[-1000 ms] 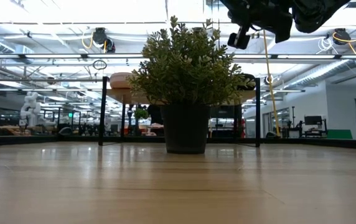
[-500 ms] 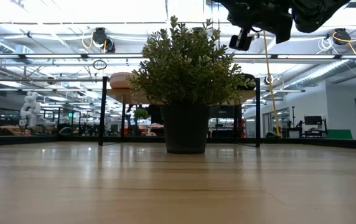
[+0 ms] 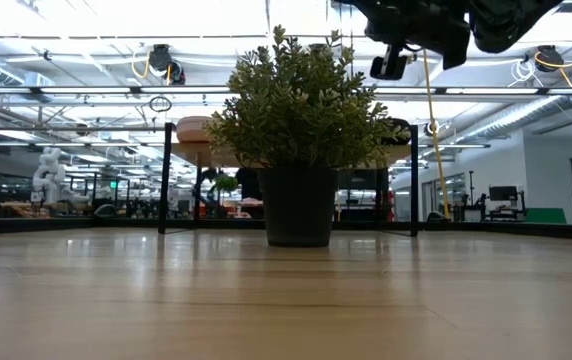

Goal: Pick and place slides into the shelf
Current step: Put the black slipper on the shelf

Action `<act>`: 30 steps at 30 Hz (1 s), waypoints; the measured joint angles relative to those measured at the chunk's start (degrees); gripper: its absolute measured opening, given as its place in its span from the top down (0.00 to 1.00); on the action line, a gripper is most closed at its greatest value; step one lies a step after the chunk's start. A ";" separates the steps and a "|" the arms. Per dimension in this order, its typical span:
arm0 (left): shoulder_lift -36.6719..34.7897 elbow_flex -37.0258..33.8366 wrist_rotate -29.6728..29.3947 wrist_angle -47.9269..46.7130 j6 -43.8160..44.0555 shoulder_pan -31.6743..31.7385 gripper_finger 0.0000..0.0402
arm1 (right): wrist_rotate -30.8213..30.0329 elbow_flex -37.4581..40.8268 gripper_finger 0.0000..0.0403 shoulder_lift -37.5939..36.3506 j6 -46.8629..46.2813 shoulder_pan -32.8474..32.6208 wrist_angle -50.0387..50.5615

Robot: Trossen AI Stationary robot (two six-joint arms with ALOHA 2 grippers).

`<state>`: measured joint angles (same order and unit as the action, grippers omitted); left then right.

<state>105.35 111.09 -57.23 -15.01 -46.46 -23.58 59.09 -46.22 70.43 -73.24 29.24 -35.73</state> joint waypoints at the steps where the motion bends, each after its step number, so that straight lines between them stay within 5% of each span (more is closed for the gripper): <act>1: 0.04 0.00 -0.81 -0.03 0.03 -0.29 0.92 | 0.77 0.00 0.92 0.00 -0.78 0.31 0.00; 21: -0.28 0.76 -14.91 -1.77 1.73 -7.32 0.92 | 3.82 0.00 0.92 0.00 -4.34 4.43 2.16; 24: -0.18 4.84 -13.72 -1.31 0.55 -6.90 0.92 | 3.74 0.00 0.92 0.00 -4.34 4.39 2.15; 30: -0.34 19.05 -1.60 -1.41 1.82 -5.06 0.92 | 3.60 0.00 0.92 0.00 -4.34 4.41 2.12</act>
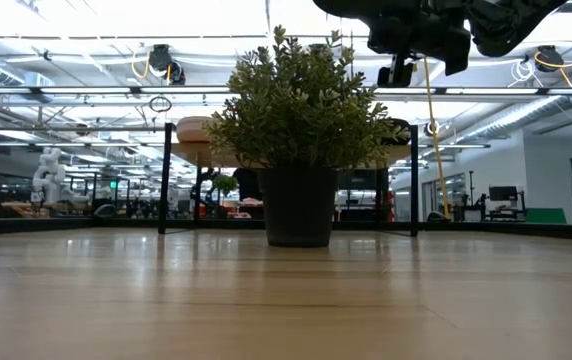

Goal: Pick and place slides into the shelf
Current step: Put the black slipper on the shelf

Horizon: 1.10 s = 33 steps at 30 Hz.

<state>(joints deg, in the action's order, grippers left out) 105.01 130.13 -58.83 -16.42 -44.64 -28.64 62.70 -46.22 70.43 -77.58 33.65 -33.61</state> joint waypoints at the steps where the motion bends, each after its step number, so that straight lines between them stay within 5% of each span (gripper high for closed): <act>1: 0.00 3.04 1.61 0.01 -1.44 0.10 0.92 | 0.00 0.00 0.92 0.00 0.06 0.00 -0.04; 5: -5.61 2.97 7.17 8.56 -8.90 -0.52 0.92 | 0.00 0.00 0.92 0.00 0.15 -0.02 -0.84; 8: -10.11 5.00 12.26 6.89 -3.85 -0.53 0.92 | 0.04 0.00 0.92 0.00 0.03 0.00 -0.87; 15: -16.20 4.79 32.06 -13.01 10.50 0.33 0.92 | -0.26 0.00 0.92 0.00 -0.39 -0.01 -0.85; 24: -10.88 4.57 33.83 -36.52 24.15 7.37 0.92 | -1.34 0.00 0.92 0.00 -1.24 -0.02 -0.78; 33: -6.86 4.89 40.87 -45.13 28.69 14.64 0.92 | -2.93 0.00 0.92 0.00 -1.25 0.00 0.04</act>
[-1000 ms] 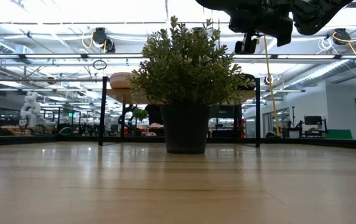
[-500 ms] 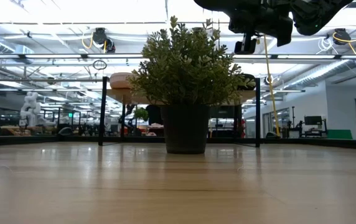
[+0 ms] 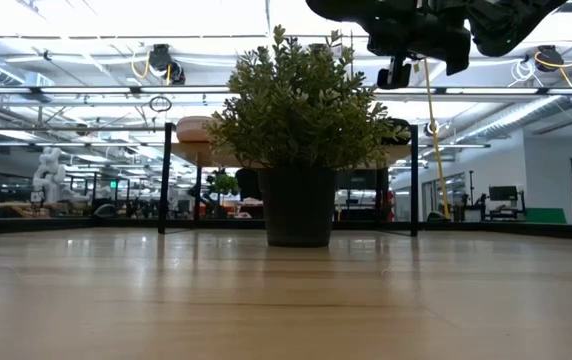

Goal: Pick and place slides into the shelf
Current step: Put the black slipper on the shelf

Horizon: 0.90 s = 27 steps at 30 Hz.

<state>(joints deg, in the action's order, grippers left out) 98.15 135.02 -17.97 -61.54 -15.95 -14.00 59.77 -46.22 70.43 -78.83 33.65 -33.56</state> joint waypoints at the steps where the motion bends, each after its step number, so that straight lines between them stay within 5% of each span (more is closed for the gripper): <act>1: 0.03 0.00 0.29 -1.16 0.13 0.51 0.92 | 0.00 0.00 0.92 0.00 0.02 0.00 0.04; 27: 8.54 -0.10 -5.69 -2.23 -10.95 3.70 0.92 | -0.72 0.00 0.92 0.00 0.62 0.15 3.98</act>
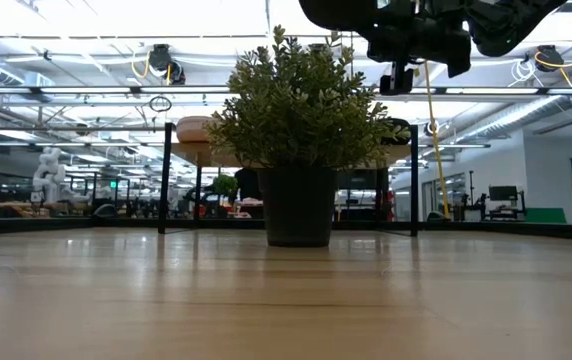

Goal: Pick and place slides into the shelf
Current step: Put the black slipper on the shelf

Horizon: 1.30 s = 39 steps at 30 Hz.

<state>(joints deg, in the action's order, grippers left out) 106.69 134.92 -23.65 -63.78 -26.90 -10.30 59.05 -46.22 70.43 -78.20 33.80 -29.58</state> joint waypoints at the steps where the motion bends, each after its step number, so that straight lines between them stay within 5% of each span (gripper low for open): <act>1: -0.23 0.11 -0.02 -0.06 0.03 -0.33 0.92 | -0.32 0.00 0.92 0.00 -0.01 0.18 0.08; 21: -0.08 0.02 -0.55 -1.16 0.19 -2.29 0.91 | -0.40 0.00 0.92 0.00 -0.08 1.10 0.31; 39: 2.99 0.06 -1.43 -0.27 -0.38 -2.71 0.59 | -0.70 0.00 0.92 0.00 -1.11 1.08 0.28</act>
<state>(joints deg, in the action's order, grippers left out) 109.68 134.98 -25.08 -64.05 -27.28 -13.00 58.35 -46.22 70.43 -79.32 34.87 -29.30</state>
